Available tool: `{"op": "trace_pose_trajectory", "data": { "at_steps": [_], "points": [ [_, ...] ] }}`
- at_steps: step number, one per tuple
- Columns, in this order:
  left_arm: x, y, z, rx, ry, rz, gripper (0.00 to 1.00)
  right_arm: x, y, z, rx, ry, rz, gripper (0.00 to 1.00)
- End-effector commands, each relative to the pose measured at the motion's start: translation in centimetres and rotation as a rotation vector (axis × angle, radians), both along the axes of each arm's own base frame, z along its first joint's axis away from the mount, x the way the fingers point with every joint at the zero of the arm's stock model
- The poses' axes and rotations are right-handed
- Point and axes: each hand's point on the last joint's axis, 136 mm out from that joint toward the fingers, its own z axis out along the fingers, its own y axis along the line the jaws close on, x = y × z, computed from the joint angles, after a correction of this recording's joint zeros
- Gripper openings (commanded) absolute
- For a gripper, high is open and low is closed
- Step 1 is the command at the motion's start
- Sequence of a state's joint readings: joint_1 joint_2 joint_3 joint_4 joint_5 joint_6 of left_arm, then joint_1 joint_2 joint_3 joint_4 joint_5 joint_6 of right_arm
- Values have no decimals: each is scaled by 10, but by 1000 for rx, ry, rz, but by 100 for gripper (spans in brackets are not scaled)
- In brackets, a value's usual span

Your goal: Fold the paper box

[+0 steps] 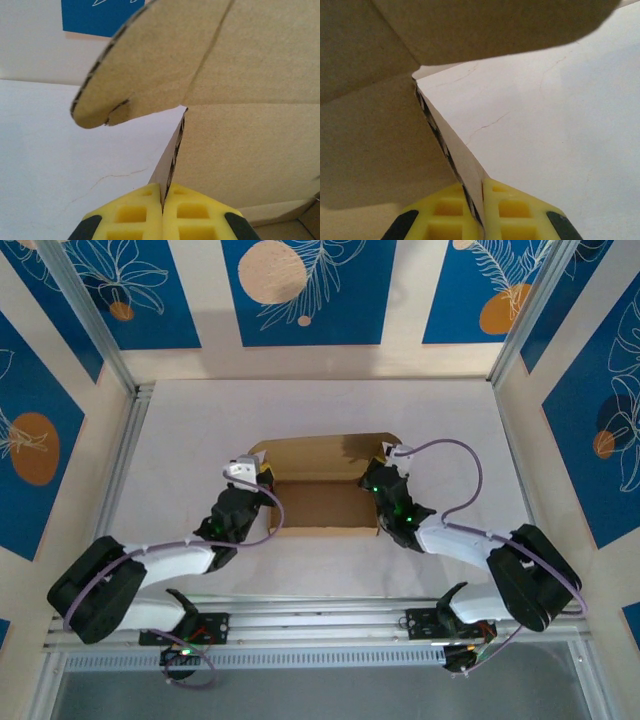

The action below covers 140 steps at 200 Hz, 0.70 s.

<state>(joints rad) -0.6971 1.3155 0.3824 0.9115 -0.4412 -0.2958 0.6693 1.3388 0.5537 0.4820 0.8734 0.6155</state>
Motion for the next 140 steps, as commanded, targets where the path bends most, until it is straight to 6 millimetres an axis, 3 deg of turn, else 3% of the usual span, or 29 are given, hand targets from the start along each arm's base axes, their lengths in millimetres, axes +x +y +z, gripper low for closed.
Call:
{"op": "trace_pose_trajectory", "data": {
  "at_steps": [1, 45, 74, 96, 140],
  "points": [
    [3, -14, 37, -62, -125, -8, 2, 7, 13, 13, 54, -27, -16, 0],
    [12, -16, 47, -29, -284, 32, 3, 37, 30, 36, 60, -93, 48, 0],
    [20, -32, 48, 30, -307, -5, 4, 54, 30, 35, 91, -82, 51, 0],
    [20, -35, 35, 34, -277, -22, 4, 52, 39, 19, 78, -67, 96, 0],
    [13, -29, 4, 26, -197, -33, 4, 30, 45, -6, 13, -83, 174, 0]
  ]
}}
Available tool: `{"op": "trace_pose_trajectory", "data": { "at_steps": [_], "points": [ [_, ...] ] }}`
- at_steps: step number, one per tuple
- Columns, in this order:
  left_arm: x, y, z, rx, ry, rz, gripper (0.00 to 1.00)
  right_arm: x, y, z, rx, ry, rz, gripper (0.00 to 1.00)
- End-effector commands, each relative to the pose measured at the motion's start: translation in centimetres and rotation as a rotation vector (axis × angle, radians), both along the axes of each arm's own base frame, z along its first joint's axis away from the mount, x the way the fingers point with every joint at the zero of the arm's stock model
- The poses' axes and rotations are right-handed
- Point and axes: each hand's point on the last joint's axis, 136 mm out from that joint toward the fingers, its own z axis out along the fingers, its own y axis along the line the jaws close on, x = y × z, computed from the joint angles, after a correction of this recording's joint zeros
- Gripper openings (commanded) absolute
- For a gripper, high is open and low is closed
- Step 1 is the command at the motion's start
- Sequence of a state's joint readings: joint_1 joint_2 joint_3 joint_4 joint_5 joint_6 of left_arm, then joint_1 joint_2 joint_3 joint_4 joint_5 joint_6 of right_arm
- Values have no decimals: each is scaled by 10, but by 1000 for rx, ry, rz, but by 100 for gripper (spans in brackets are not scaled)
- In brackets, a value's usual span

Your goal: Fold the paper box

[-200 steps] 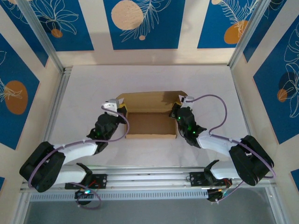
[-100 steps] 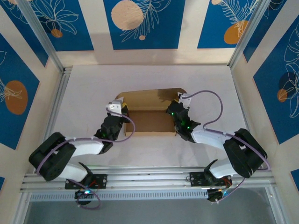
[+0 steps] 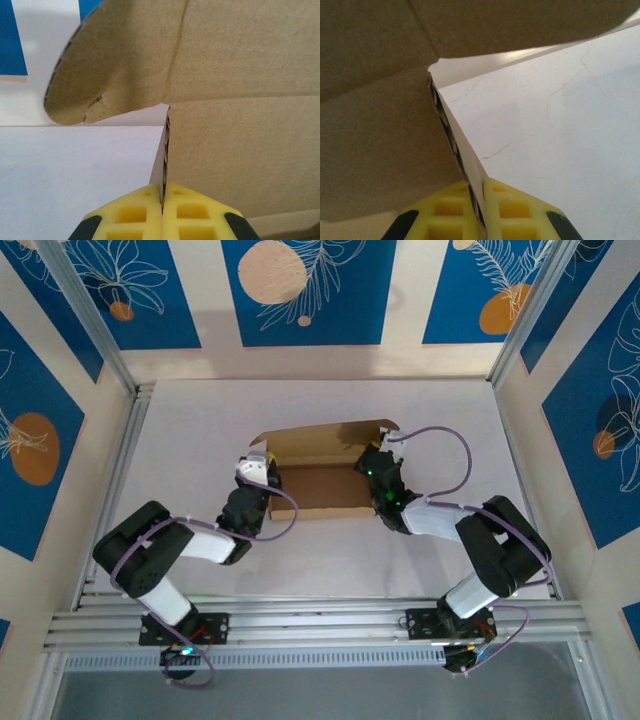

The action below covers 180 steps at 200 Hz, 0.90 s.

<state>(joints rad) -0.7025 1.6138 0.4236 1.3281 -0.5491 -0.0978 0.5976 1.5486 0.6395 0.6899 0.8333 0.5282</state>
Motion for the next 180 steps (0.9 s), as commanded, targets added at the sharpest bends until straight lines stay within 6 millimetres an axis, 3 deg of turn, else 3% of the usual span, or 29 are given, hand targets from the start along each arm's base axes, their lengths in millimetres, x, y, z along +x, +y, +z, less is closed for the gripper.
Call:
{"op": "trace_pose_trajectory", "data": {
  "at_steps": [1, 86, 180],
  "points": [
    [-14, -25, 3, -54, -23, -138, 4, -16, 40, -4, 29, -18, 185, 0],
    [-30, -17, -39, -40, 84, -161, 7, -46, 27, -56, -29, 65, 201, 0],
    [-47, -7, -66, 14, 148, -180, 9, -70, 30, -88, -60, 126, 207, 0]
  ]
}}
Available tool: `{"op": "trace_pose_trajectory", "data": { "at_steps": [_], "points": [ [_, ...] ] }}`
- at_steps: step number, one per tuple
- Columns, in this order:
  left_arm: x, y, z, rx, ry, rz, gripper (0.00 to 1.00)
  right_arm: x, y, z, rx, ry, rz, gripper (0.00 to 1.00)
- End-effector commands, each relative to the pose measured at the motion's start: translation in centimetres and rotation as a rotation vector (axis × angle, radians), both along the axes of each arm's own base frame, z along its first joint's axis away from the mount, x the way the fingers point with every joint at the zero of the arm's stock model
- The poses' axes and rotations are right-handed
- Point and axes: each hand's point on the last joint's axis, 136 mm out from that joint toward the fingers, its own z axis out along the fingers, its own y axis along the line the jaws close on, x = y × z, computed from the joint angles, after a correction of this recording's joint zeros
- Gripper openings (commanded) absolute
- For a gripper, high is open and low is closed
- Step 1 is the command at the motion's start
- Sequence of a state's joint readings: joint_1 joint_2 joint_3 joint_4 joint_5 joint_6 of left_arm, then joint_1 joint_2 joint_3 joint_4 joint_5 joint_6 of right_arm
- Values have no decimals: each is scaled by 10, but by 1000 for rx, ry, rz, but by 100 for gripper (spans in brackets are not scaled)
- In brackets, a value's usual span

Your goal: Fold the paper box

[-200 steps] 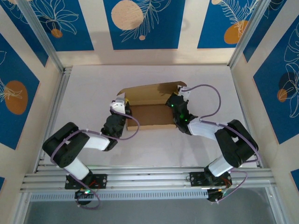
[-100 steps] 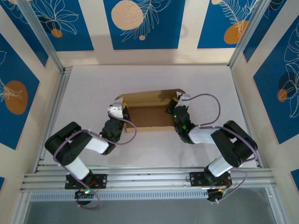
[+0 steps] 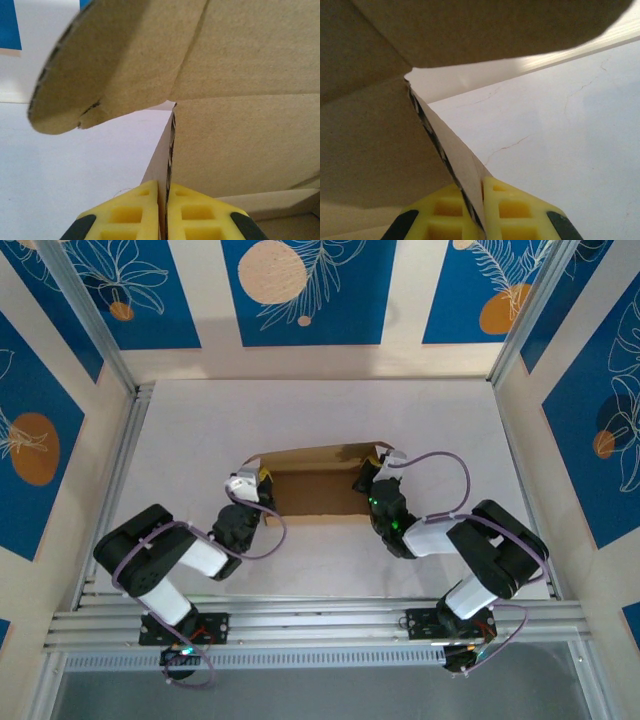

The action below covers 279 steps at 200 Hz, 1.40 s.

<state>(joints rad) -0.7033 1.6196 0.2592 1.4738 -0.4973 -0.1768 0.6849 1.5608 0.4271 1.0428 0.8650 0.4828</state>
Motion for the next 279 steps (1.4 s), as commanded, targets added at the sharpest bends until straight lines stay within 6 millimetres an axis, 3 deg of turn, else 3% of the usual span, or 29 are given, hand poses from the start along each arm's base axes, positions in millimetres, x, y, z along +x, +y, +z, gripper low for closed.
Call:
{"op": "trace_pose_trajectory", "data": {
  "at_steps": [1, 37, 64, 101, 142, 175, 204, 224, 259, 279],
  "points": [
    [-18, -20, -39, 75, 109, -128, 9, -32, 20, -76, -100, 230, 139, 0],
    [-22, -12, -49, 98, 130, -106, 9, -44, 26, -92, -140, 263, 155, 2],
    [-25, -7, -54, 106, 143, -95, 8, -51, 19, -101, -165, 277, 132, 2],
    [-25, 10, -57, 109, 152, -13, 3, -57, 16, -97, -175, 250, 137, 4],
    [-23, 14, -50, 119, 130, 12, 0, -46, 20, -66, -177, 183, 154, 23],
    [-21, 14, -49, 139, 123, 21, 0, -35, 17, -46, -143, 155, 182, 33],
    [-20, 10, -48, 167, 111, 3, 0, -38, 24, -32, -155, 119, 253, 56],
    [-20, 7, -49, 180, 110, -10, 0, -49, 29, -17, -124, 90, 322, 66],
    [-19, 8, -52, 196, 116, -6, 0, -87, 43, -2, -95, 97, 498, 69],
    [-19, 6, -53, 202, 116, -11, 0, -115, 54, 8, -84, 76, 626, 65]
  ]
}}
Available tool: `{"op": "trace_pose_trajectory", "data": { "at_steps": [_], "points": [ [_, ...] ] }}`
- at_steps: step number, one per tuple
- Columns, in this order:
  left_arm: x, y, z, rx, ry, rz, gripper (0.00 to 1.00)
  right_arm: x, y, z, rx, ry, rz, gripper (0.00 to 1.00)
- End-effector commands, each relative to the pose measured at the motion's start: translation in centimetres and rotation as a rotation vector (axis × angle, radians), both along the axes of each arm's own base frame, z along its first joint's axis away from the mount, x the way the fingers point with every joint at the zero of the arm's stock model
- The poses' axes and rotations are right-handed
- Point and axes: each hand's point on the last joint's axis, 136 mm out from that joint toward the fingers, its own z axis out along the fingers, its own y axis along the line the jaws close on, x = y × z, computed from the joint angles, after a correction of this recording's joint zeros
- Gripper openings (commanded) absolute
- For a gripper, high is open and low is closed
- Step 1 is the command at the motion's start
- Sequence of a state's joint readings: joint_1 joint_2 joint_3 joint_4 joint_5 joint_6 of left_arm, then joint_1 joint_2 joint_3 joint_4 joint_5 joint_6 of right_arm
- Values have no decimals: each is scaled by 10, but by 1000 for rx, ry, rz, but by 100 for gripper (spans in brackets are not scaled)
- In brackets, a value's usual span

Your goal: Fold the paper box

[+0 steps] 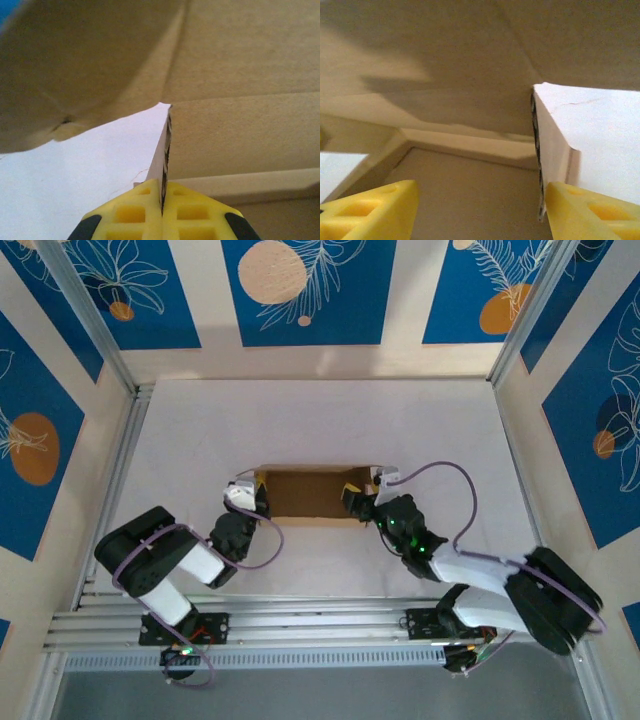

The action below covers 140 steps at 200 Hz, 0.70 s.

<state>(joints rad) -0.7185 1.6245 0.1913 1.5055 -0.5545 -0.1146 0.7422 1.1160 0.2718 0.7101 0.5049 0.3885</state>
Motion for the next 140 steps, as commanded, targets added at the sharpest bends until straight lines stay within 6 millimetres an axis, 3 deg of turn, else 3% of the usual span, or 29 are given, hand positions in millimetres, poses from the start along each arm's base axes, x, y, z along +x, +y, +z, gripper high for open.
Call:
{"op": "trace_pose_trajectory", "data": {
  "at_steps": [1, 23, 70, 100, 140],
  "points": [
    [-6, -9, -36, 112, 103, -51, 0, -39, 21, -3, -21, 25, 205, 65],
    [-6, -11, -38, 123, 105, -60, 0, -68, 35, 9, -2, 69, 340, 58],
    [-3, -12, -42, 123, 116, -55, 0, -66, 5, 44, 16, 178, 239, 53],
    [-1, -11, -38, 111, 107, -38, 0, -53, -9, 37, 14, 181, 190, 55],
    [1, -4, -33, 88, 97, 8, 0, -40, -24, 11, 87, 281, 128, 56]
  ]
}}
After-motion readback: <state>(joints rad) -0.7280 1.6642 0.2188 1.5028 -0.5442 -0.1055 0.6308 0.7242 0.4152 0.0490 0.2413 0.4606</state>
